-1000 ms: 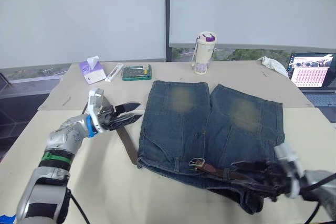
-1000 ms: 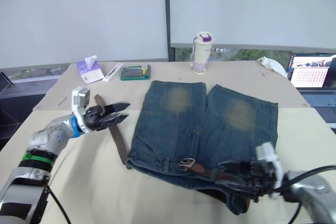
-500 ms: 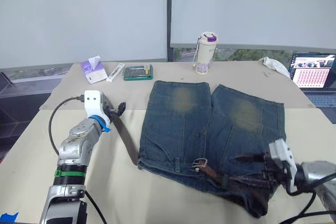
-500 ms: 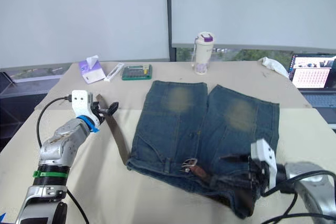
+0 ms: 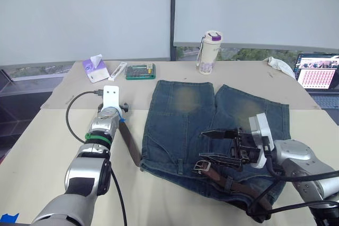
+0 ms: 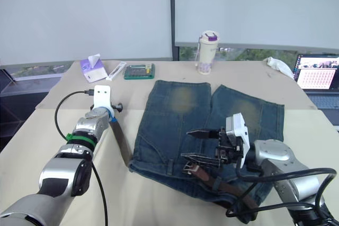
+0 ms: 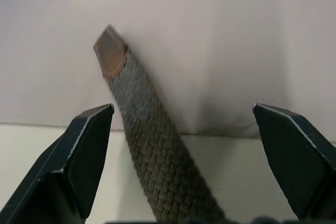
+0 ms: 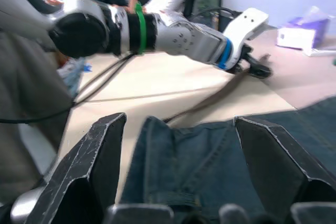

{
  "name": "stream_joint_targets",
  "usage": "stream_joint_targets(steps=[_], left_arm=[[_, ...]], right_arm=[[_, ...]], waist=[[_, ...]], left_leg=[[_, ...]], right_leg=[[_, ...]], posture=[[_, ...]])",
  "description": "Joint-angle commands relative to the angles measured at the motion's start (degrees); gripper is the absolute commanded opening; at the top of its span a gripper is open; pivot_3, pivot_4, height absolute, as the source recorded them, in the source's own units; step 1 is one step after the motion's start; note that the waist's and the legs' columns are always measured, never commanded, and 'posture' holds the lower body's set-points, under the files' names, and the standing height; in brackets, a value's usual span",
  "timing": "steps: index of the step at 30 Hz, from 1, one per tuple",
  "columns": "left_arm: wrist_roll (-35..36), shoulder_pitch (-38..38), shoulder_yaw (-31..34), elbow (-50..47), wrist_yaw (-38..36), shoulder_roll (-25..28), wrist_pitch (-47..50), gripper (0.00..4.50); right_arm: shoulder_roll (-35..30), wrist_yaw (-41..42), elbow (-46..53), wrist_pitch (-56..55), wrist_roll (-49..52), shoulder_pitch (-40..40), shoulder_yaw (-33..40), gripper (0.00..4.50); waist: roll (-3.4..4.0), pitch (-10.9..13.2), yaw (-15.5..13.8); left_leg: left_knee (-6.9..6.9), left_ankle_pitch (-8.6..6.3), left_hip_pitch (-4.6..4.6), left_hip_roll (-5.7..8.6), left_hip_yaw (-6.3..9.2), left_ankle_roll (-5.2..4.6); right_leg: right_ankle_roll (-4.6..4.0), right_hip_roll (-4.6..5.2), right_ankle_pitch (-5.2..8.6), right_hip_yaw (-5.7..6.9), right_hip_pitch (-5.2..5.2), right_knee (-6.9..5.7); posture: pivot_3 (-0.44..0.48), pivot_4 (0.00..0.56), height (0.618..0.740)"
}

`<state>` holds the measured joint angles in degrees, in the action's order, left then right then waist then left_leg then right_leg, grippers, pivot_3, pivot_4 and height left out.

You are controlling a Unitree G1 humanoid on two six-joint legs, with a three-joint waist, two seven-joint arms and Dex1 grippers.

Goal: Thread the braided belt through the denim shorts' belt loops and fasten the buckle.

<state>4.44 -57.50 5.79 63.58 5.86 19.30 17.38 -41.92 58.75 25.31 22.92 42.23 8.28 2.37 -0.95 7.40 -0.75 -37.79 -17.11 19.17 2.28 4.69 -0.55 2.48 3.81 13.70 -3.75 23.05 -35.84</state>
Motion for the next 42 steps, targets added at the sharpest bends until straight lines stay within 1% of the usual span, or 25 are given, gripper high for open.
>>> stream_joint_targets(steps=[1,2,5,8,9,11,12,14,15,16,18,22,24,26,29,33,35,36,39,42], left_arm=[[0.26,-3.01,2.65,3.20,1.87,0.94,-2.80,4.50],[0.18,-3.20,3.11,3.81,3.52,1.10,-3.07,4.50],[0.51,-2.86,4.68,4.42,5.14,1.12,-3.87,3.71],[0.66,-2.37,6.00,4.41,6.59,1.18,-4.88,2.74],[0.80,-2.28,6.48,4.40,7.08,1.21,-5.05,2.31],[0.95,-2.05,7.29,4.33,7.51,1.34,-5.48,1.70],[0.84,-2.04,7.50,4.35,7.53,1.31,-5.62,1.26],[1.75,-1.81,8.94,4.14,7.61,1.13,-6.44,0.66],[1.70,-1.60,9.06,3.85,7.38,1.12,-6.80,0.26],[1.83,-1.41,9.22,3.56,6.98,1.03,-7.46,0.01],[2.09,-0.93,9.14,2.53,5.35,0.51,-8.13,0.01],[2.85,0.36,9.73,1.00,5.72,-0.19,-8.78,0.01],[1.87,1.75,8.22,-1.66,2.72,-0.72,-13.84,0.01],[-0.26,3.78,4.84,-7.11,-1.67,-1.80,-21.43,0.01],[-6.04,7.07,-2.16,-14.35,-5.96,-1.96,-31.08,0.01],[-18.58,11.26,-14.43,-21.60,-10.12,0.35,-47.83,0.01],[-24.35,12.13,-18.96,-23.38,-9.80,1.97,-55.07,0.01],[-27.37,12.29,-21.02,-24.61,-9.09,2.75,-58.52,0.01],[-31.80,12.15,-23.48,-25.70,-7.34,3.78,-63.60,0.01],[-39.58,11.76,-26.40,-28.64,-3.51,4.91,-67.25,0.01]], right_arm=[[0.67,-0.90,1.12,-1.62,-1.60,-0.85,1.32,3.67],[0.83,-0.96,1.16,-1.82,-1.94,-1.17,1.67,3.67],[1.06,-1.00,0.87,-2.26,-2.86,-1.68,2.62,3.69],[1.13,-0.90,0.04,-2.93,-3.44,-1.63,3.23,3.69],[1.14,-0.82,-0.18,-3.09,-3.58,-1.59,3.30,3.69],[1.18,-0.73,-0.54,-3.24,-3.86,-1.15,3.32,3.69],[1.19,-0.64,-0.76,-3.26,-3.91,-0.87,3.29,3.69],[1.22,-0.42,-1.41,-3.55,-4.22,-0.12,3.17,3.69],[1.23,-0.27,-1.76,-3.61,-4.33,0.26,3.08,3.69],[1.28,-0.18,-2.05,-3.68,-4.47,0.57,2.99,3.69],[1.51,-0.21,-2.72,-3.81,-5.03,1.12,2.84,3.69],[1.84,-0.64,-3.65,-4.02,-6.42,1.92,2.51,3.69],[2.43,-2.79,-3.83,-2.70,-6.99,2.80,2.59,3.69],[4.47,-8.72,-3.94,0.94,-6.68,4.80,3.18,3.69],[7.90,-17.47,-3.43,7.13,-5.02,7.46,3.96,3.69],[12.32,-27.74,-1.41,17.77,0.66,11.24,5.41,3.69],[14.28,-32.45,-1.13,23.28,5.29,13.34,6.94,3.69],[16.16,-36.87,-1.36,27.34,10.09,14.88,8.21,3.69],[19.33,-45.59,-1.58,34.60,18.53,17.43,10.86,3.69],[25.25,-58.14,-4.00,35.24,28.30,21.41,14.36,3.69]], waist=[[-0.01,-0.01,0.02],[-0.01,-0.01,0.04],[-0.01,-0.01,0.06],[-0.01,-0.01,0.06],[-0.01,-0.01,0.05],[-0.01,-0.01,0.03],[-0.01,-0.01,0.03],[-0.01,-0.01,0.05],[-0.01,-0.01,0.05],[-0.01,-0.01,0.06],[-0.01,-0.01,0.05],[-0.01,-0.01,-0.02],[0.01,-0.02,0.05],[0.01,-0.02,0.06],[0.01,-0.02,-0.12],[0.04,-0.05,-0.16],[0.04,-0.05,-0.11],[0.05,-0.05,-0.04],[0.05,-0.05,0.15],[0.07,-0.06,0.54]], left_leg=[[0.00,0.05,0.12,0.01,0.01,0.07],[0.00,0.06,0.12,0.00,0.00,0.08],[0.01,0.05,0.11,0.00,0.00,0.08],[0.01,0.06,0.11,0.00,0.00,0.08],[0.01,0.06,0.11,0.01,0.00,0.09],[0.01,0.06,0.10,0.02,0.00,0.09],[0.01,0.07,0.10,0.03,0.00,0.10],[0.01,0.07,0.10,0.03,0.00,0.11],[0.01,0.07,0.10,0.03,0.00,0.11],[0.01,0.08,0.10,0.03,0.00,0.12],[0.01,0.08,0.10,0.02,0.00,0.12],[0.01,0.09,0.10,0.06,0.01,0.14],[0.01,0.09,0.10,0.06,0.01,0.14],[0.04,0.12,0.10,0.03,0.01,0.19],[0.14,0.24,0.14,-0.01,0.03,0.41],[0.24,0.27,0.15,0.05,0.01,0.43],[0.44,0.36,0.12,0.11,-0.01,0.40],[0.54,0.43,0.12,0.14,-0.01,0.37],[0.67,0.48,0.12,0.09,-0.02,0.34],[0.77,0.50,0.13,0.05,-0.01,0.29]], right_leg=[[-0.01,0.00,-0.05,0.02,0.12,-0.02],[-0.02,0.01,-0.07,0.02,0.14,-0.03],[-0.01,0.04,-0.08,0.04,0.13,-0.02],[-0.01,0.03,-0.08,0.06,0.13,-0.02],[-0.01,0.03,-0.08,0.07,0.12,-0.02],[0.00,0.05,-0.08,0.07,0.11,-0.01],[0.00,0.06,-0.08,0.07,0.11,-0.01],[0.00,0.06,-0.09,0.08,0.11,-0.02],[0.00,0.07,-0.09,0.08,0.11,-0.02],[0.00,0.07,-0.09,0.09,0.11,-0.01],[0.00,0.06,-0.09,0.11,0.11,-0.02],[-0.01,0.12,-0.09,0.13,0.10,-0.01],[0.00,0.13,-0.10,0.13,0.11,-0.01],[-0.03,0.14,-0.11,0.14,0.14,-0.02],[-0.14,0.19,-0.19,0.19,0.18,0.04],[-0.16,0.35,-0.20,0.20,0.18,0.09],[-0.16,0.48,-0.20,0.18,0.17,0.12],[-0.16,0.51,-0.20,0.18,0.18,0.15],[-0.20,0.49,-0.23,0.17,0.20,0.11],[-0.20,0.42,-0.23,0.22,0.24,0.06]], posture=[[0.000,0.150,0.740],[0.000,0.150,0.740],[0.000,0.150,0.740],[0.000,0.150,0.740],[0.000,0.150,0.740],[0.000,0.150,0.740],[0.000,0.150,0.740],[0.000,0.150,0.740],[0.000,0.150,0.740],[0.000,0.150,0.740],[0.000,0.150,0.740],[0.000,0.150,0.740],[0.000,0.150,0.740],[0.000,0.150,0.740],[0.000,0.150,0.740],[0.000,0.150,0.740],[0.000,0.150,0.740],[0.000,0.150,0.740],[0.000,0.150,0.740],[0.000,0.150,0.740]])
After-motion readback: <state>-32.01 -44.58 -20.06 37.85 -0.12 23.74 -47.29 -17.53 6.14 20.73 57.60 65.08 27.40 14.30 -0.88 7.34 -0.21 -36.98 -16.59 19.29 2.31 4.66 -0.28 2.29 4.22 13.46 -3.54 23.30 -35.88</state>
